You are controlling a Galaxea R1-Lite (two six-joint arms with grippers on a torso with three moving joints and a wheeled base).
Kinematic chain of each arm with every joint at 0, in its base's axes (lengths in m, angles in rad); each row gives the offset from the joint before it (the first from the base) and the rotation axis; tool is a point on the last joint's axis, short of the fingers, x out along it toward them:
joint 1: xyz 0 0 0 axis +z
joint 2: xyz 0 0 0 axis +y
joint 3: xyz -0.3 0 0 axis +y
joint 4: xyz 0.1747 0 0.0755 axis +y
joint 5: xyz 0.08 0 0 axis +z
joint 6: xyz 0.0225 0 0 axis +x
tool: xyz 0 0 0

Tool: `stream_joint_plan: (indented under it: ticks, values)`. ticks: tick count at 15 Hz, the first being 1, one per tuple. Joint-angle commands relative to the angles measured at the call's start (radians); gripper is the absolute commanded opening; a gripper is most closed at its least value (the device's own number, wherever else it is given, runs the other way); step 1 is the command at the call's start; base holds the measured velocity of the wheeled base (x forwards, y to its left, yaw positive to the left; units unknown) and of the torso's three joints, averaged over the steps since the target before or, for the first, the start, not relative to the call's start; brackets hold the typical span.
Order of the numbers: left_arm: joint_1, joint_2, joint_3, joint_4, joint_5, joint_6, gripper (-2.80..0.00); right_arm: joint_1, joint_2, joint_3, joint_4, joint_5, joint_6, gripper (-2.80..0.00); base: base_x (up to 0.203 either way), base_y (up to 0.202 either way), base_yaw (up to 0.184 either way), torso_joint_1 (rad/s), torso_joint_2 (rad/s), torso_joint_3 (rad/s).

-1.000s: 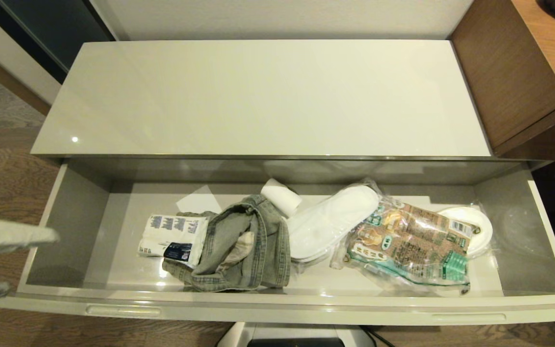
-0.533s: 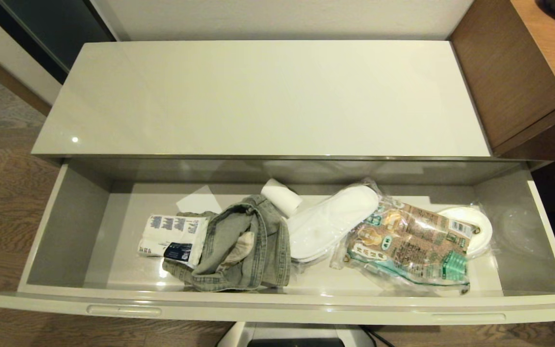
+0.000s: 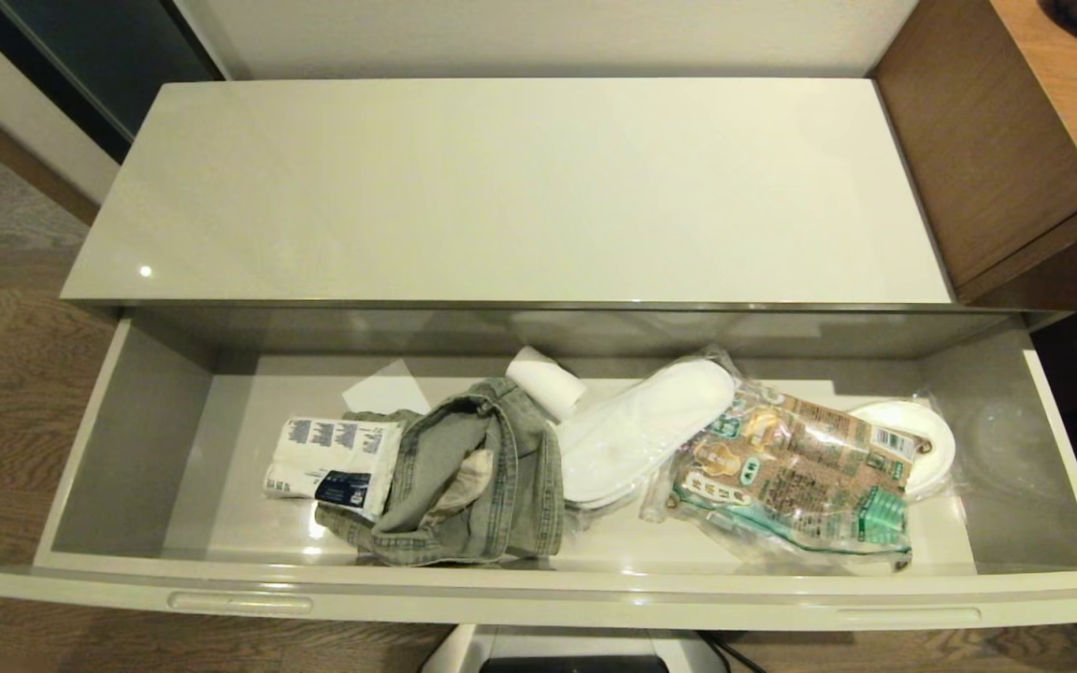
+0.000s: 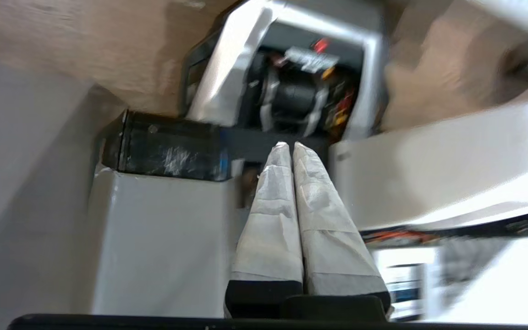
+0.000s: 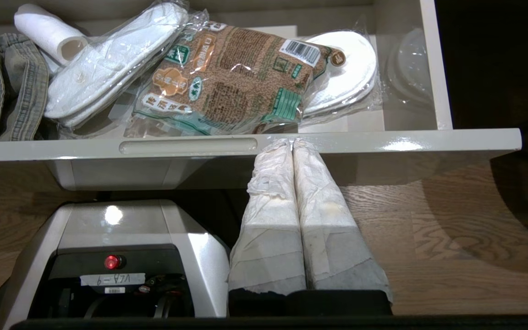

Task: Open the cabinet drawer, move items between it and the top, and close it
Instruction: Take out the solid drinks from the drawer

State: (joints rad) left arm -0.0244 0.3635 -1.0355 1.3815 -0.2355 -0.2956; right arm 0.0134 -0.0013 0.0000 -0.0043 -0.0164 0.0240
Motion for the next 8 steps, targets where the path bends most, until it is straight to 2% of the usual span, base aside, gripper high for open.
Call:
stream_joint_plan:
  ticks: [1,2,3,4,5,7,8]
  values:
    - [0.024,-0.101,0.129,0.002,-0.001,0.088,-2.80,0.000,-0.006,0.002,0.000,0.000,0.001,-2.80,0.000,0.000,0.000,0.000,0.00,0.000]
    - [0.041,-0.139,0.180,-0.006,0.001,0.153,-2.80,0.000,-0.006,0.002,0.000,0.000,0.001,-2.80,0.000,0.000,0.000,0.000,0.00,0.000]
    - [0.049,-0.148,0.191,-0.013,0.004,0.175,-2.80,0.000,-0.006,0.002,0.000,0.000,-0.001,-2.80,0.000,0.000,0.000,0.000,0.00,0.000]
    - [0.048,-0.153,0.221,-0.065,0.031,0.179,-2.80,0.000,-0.006,0.002,0.000,0.000,0.000,-2.80,0.000,0.000,0.000,0.000,0.00,0.000]
    - [0.044,-0.176,0.284,-0.133,0.084,0.194,-2.80,0.000,-0.006,0.002,0.000,0.000,0.001,-2.80,0.000,0.000,0.000,0.000,0.00,0.000]
    - [0.036,-0.286,0.379,-0.212,0.142,0.249,-2.80,0.000,-0.006,0.002,0.000,0.000,0.000,-2.80,0.000,0.000,0.000,0.000,0.00,0.000]
    - [0.033,-0.334,0.437,-0.224,0.157,0.335,-2.80,0.000,-0.006,0.002,0.000,0.000,0.001,-2.80,0.000,0.000,0.000,0.000,0.00,0.000]
